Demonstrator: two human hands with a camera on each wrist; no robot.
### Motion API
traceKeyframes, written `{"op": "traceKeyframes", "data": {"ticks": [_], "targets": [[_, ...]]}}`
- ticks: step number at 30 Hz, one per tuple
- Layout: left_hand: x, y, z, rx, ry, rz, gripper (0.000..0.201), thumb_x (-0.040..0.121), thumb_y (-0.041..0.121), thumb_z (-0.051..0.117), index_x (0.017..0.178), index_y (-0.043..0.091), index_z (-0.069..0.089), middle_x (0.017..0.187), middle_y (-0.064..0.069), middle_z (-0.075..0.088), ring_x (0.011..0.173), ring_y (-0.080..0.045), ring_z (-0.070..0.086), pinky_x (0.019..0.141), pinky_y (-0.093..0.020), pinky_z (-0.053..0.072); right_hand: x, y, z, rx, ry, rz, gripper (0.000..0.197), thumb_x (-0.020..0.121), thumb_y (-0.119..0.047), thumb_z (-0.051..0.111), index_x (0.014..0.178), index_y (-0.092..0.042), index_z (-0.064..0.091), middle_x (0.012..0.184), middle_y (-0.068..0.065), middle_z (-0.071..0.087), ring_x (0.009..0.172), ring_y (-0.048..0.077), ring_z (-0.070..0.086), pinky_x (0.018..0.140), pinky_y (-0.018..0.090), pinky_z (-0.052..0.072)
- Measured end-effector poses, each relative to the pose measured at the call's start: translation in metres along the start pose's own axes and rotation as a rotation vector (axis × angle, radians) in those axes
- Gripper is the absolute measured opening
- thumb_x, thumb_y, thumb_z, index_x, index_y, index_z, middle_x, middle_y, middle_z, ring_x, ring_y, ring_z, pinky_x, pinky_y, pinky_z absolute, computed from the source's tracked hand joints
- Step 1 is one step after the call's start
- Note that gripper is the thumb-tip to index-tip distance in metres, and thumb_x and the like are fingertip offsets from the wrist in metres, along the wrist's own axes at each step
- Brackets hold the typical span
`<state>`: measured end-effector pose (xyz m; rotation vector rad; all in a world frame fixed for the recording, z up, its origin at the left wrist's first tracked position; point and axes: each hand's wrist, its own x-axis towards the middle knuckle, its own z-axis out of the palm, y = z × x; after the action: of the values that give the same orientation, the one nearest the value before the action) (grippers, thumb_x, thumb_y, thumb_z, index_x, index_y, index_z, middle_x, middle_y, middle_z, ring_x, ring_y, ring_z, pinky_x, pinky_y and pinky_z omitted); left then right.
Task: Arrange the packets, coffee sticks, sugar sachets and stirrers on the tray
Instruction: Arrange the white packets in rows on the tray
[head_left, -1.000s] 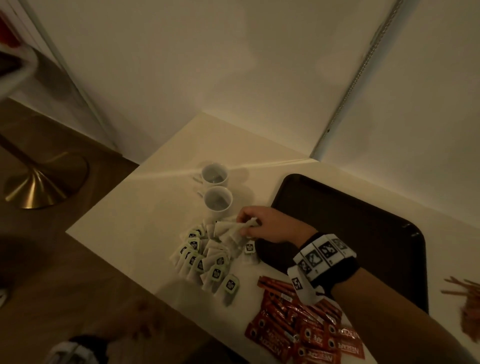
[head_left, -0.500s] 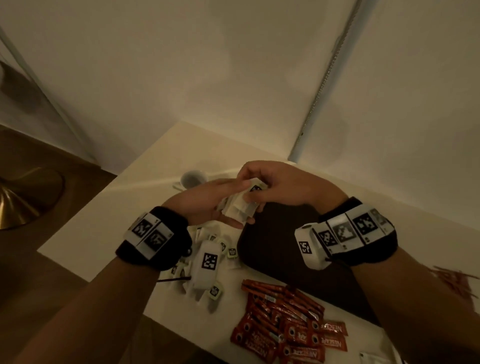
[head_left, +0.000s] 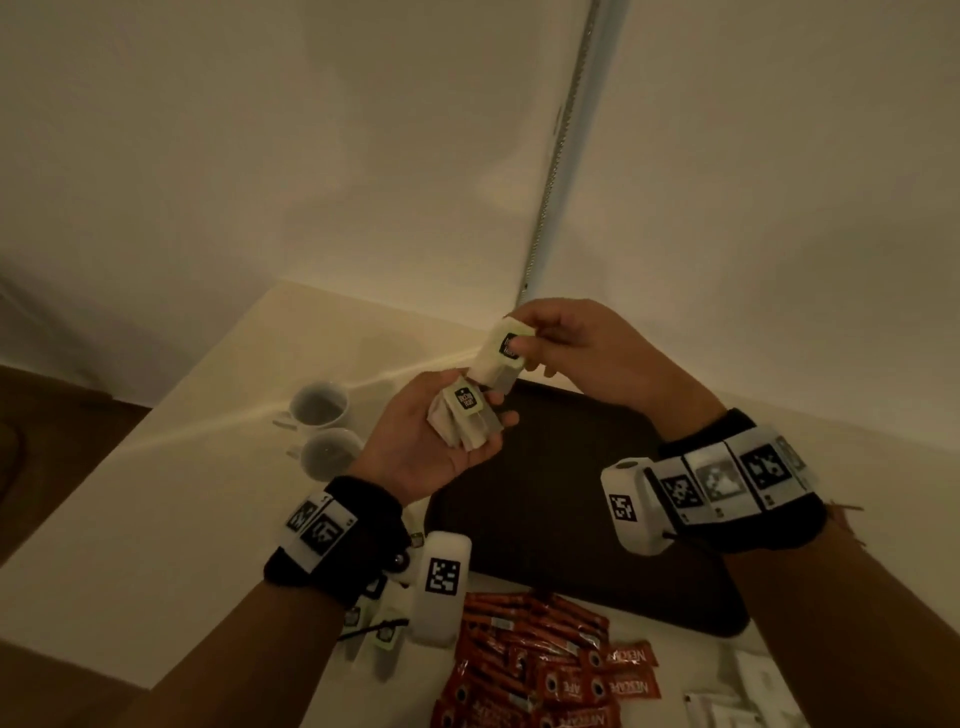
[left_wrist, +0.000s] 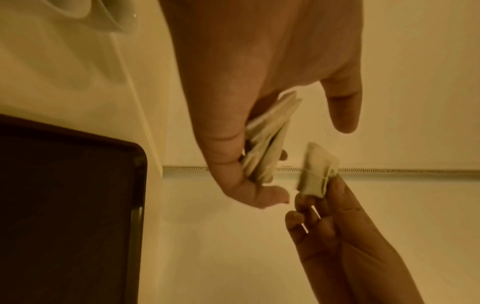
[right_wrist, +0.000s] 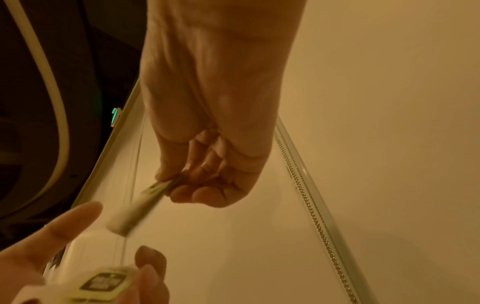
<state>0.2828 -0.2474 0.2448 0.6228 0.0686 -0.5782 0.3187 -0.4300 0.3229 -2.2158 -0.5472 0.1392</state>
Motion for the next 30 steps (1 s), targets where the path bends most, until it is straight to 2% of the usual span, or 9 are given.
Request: {"op": "traceKeyframes", "data": {"ticks": [4,9,14,18,20,23,25,27,30], "targets": [[0.008,0.000,0.009,0.253,0.062,0.113,0.019,0.081,0.030,0.067,0.094,0.021,0.056,0.077,0.002,0.054,0.067,-0.012,0.058,0.054,-0.022,0.046,-0.004,0.000,-0.008,0.060,0.107,0.053,0.009,0.087,-0.016,0.065,0.096,-0.018,0.065,0.086,-0.003,0.070,0.076,0.005,0.065,0.063,0.017,0.050],[0.015,-0.003,0.016,0.471,0.144,0.295,0.006,0.078,0.028,0.064,0.082,0.030,0.069,0.084,0.003,0.060,0.072,-0.011,0.059,0.057,-0.023,0.050,-0.007,-0.009,-0.016,-0.018,0.184,0.030,0.009,0.077,-0.021,0.075,0.083,-0.018,0.070,0.075,-0.006,0.068,0.065,-0.002,0.059,0.060,0.008,0.044],[0.020,-0.015,0.022,0.502,0.147,0.266,0.005,0.089,0.020,0.060,0.090,0.022,0.064,0.086,0.004,0.065,0.074,-0.008,0.061,0.057,-0.022,0.051,-0.001,-0.022,-0.013,-0.104,0.227,-0.049,0.020,0.073,-0.028,0.078,0.068,-0.012,0.066,0.060,0.002,0.062,0.052,0.002,0.049,0.052,0.009,0.039],[0.019,-0.020,0.026,0.419,0.091,0.250,0.026,0.082,0.029,0.061,0.106,0.020,0.062,0.095,0.001,0.067,0.081,-0.008,0.065,0.058,-0.022,0.052,0.003,-0.025,-0.013,-0.233,0.198,-0.091,0.026,0.077,-0.033,0.075,0.063,-0.016,0.060,0.050,-0.009,0.047,0.046,0.004,0.043,0.049,0.010,0.035],[0.018,-0.018,0.028,0.367,0.076,0.269,0.028,0.081,0.034,0.058,0.104,0.020,0.061,0.089,0.004,0.068,0.079,-0.007,0.064,0.056,-0.020,0.050,0.003,-0.025,-0.013,-0.293,0.163,-0.117,0.030,0.079,-0.037,0.072,0.060,-0.017,0.059,0.049,-0.009,0.046,0.047,0.007,0.043,0.050,0.011,0.033],[0.018,-0.014,0.031,0.329,0.096,0.302,0.022,0.084,0.036,0.055,0.096,0.018,0.059,0.080,0.007,0.066,0.071,-0.007,0.061,0.054,-0.020,0.047,0.002,-0.026,-0.013,-0.289,0.164,-0.121,0.041,0.087,-0.049,0.056,0.064,-0.016,0.065,0.058,-0.001,0.058,0.052,0.011,0.049,0.053,0.015,0.035],[0.018,-0.012,0.032,0.311,0.106,0.330,0.016,0.086,0.034,0.056,0.092,0.020,0.060,0.080,0.007,0.065,0.072,-0.007,0.061,0.055,-0.020,0.047,-0.001,-0.027,-0.017,-0.208,0.159,-0.061,0.039,0.091,-0.049,0.048,0.077,-0.019,0.069,0.077,-0.004,0.066,0.068,0.006,0.056,0.063,0.015,0.039],[0.019,-0.012,0.032,0.289,0.124,0.353,0.012,0.087,0.032,0.056,0.090,0.022,0.062,0.082,0.006,0.066,0.073,-0.007,0.062,0.056,-0.021,0.047,-0.005,-0.025,-0.020,-0.168,0.096,-0.003,0.023,0.085,-0.047,0.058,0.085,-0.026,0.068,0.093,-0.011,0.064,0.082,0.001,0.057,0.066,0.009,0.042],[0.020,-0.013,0.035,0.245,0.159,0.369,0.008,0.088,0.030,0.056,0.087,0.024,0.062,0.080,0.008,0.067,0.070,-0.006,0.063,0.057,-0.021,0.048,-0.010,-0.019,-0.019,-0.178,0.065,-0.023,0.011,0.077,-0.038,0.072,0.077,-0.029,0.066,0.091,-0.011,0.063,0.082,0.001,0.057,0.065,0.006,0.042]]}}
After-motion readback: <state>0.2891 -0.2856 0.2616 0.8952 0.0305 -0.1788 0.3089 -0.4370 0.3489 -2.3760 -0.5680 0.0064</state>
